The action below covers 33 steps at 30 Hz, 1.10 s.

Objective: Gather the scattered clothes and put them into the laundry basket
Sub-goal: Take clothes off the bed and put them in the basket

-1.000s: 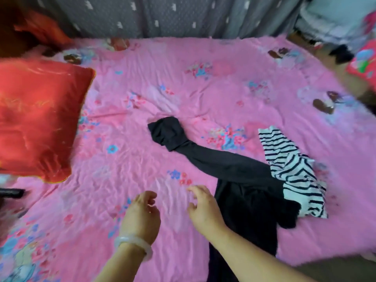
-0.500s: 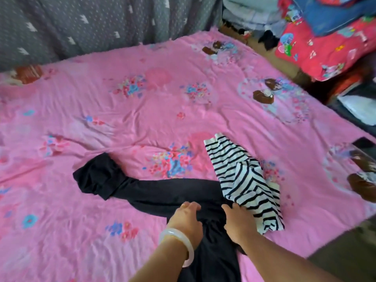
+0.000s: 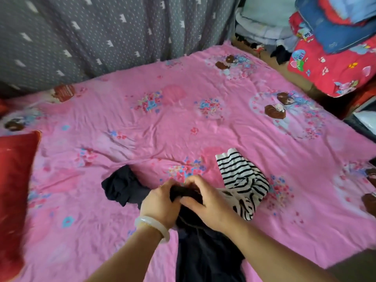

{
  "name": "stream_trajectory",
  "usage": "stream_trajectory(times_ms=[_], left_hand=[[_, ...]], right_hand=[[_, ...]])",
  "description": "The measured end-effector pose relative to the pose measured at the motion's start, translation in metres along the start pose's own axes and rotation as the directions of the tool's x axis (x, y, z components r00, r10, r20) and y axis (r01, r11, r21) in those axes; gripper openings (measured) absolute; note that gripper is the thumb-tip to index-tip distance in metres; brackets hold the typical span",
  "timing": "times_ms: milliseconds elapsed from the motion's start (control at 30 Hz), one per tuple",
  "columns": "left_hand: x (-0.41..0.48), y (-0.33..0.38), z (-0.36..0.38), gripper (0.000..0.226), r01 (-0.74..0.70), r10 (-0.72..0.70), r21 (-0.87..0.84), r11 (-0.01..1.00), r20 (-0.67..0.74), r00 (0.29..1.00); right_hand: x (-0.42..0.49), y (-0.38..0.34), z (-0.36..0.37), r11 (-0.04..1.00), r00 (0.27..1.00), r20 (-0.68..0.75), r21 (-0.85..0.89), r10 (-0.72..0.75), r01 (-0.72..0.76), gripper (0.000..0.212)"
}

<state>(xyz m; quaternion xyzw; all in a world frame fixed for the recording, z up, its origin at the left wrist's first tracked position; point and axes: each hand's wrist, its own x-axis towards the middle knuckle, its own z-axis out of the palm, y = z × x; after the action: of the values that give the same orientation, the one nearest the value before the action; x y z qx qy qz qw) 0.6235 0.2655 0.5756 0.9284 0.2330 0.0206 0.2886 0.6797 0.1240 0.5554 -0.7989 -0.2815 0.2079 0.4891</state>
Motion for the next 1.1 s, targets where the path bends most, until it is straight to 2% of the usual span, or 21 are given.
stream_trajectory(times_ms=[67,100,133,200,300,333,400,433,500,567,600,667,733,833,933,1000,1100], left_hand=[[-0.002,-0.001,-0.050,0.017,0.056,-0.075,-0.210,0.976,-0.083,0.994],[-0.005,-0.004,-0.071,0.015,0.057,-0.095,-0.319,0.946,-0.105,0.990],[-0.011,-0.006,-0.100,0.016,0.055,-0.116,-0.393,0.918,-0.134,0.984],[-0.025,-0.012,-0.141,0.016,0.063,-0.176,-0.501,0.863,-0.180,0.968],[-0.056,-0.032,-0.193,0.007,0.122,-0.260,-0.557,0.821,-0.175,0.950],[-0.065,-0.038,-0.206,0.005,0.164,-0.275,-0.537,0.828,-0.133,0.952],[-0.089,-0.046,-0.236,0.005,0.216,-0.259,-0.485,0.847,-0.023,0.966],[-0.103,-0.047,-0.250,0.016,0.206,-0.219,-0.463,0.862,0.025,0.975],[-0.131,-0.045,-0.276,0.057,0.182,-0.150,-0.476,0.861,0.105,0.983],[-0.161,-0.040,-0.296,0.085,0.161,-0.121,-0.455,0.876,0.116,0.986],[-0.173,-0.038,-0.301,0.084,0.118,-0.092,-0.379,0.918,0.086,0.992],[-0.205,-0.037,-0.314,0.058,0.025,-0.027,-0.146,0.989,-0.008,1.000],[-0.232,-0.036,-0.325,0.036,0.001,0.003,0.066,0.998,-0.071,0.998],[-0.275,-0.045,-0.347,0.046,0.031,0.006,0.194,0.980,-0.184,0.983],[-0.319,-0.049,-0.377,0.047,0.035,0.040,0.225,0.974,-0.322,0.946],[-0.349,-0.051,-0.398,0.045,0.028,0.080,0.258,0.966,-0.401,0.912],[-0.396,-0.057,-0.422,0.033,0.089,0.056,0.310,0.947,-0.431,0.900]], right_hand=[[0.004,-0.015,-0.004,0.996,0.988,0.133,-0.054,0.075,-0.068,0.066],[0.004,-0.018,-0.004,0.987,0.976,0.184,-0.128,0.116,-0.093,0.067],[0.007,-0.030,-0.001,0.983,0.970,0.209,-0.158,0.125,-0.093,0.057],[0.008,-0.047,0.002,0.990,0.972,0.188,-0.010,0.139,-0.139,0.024],[0.011,-0.096,0.011,0.946,0.987,0.149,0.307,0.058,-0.102,0.017],[0.010,-0.115,0.013,0.922,0.991,0.132,0.381,0.023,-0.072,0.022],[0.005,-0.160,0.021,0.906,0.989,0.139,0.424,-0.059,-0.006,0.018],[0.002,-0.182,0.026,0.920,0.980,0.166,0.389,-0.112,0.039,0.014],[-0.009,-0.227,0.039,0.943,0.935,0.267,0.297,-0.232,0.149,0.012],[-0.028,-0.270,0.056,0.943,0.874,0.360,0.190,-0.326,0.274,0.014],[-0.037,-0.286,0.064,0.937,0.853,0.388,0.145,-0.349,0.317,0.017],[-0.063,-0.315,0.083,0.919,0.817,0.425,0.117,-0.389,0.377,0.020],[-0.082,-0.332,0.095,0.907,0.790,0.454,0.118,-0.412,0.405,0.016],[-0.109,-0.360,0.106,0.875,0.707,0.583,0.016,-0.401,0.484,0.021],[-0.128,-0.377,0.114,0.777,0.625,0.717,-0.189,-0.309,0.600,0.029],[-0.137,-0.380,0.120,0.720,0.633,0.731,-0.293,-0.256,0.629,0.028],[-0.145,-0.394,0.120,0.750,0.729,0.644,-0.360,-0.230,0.554,0.024]])
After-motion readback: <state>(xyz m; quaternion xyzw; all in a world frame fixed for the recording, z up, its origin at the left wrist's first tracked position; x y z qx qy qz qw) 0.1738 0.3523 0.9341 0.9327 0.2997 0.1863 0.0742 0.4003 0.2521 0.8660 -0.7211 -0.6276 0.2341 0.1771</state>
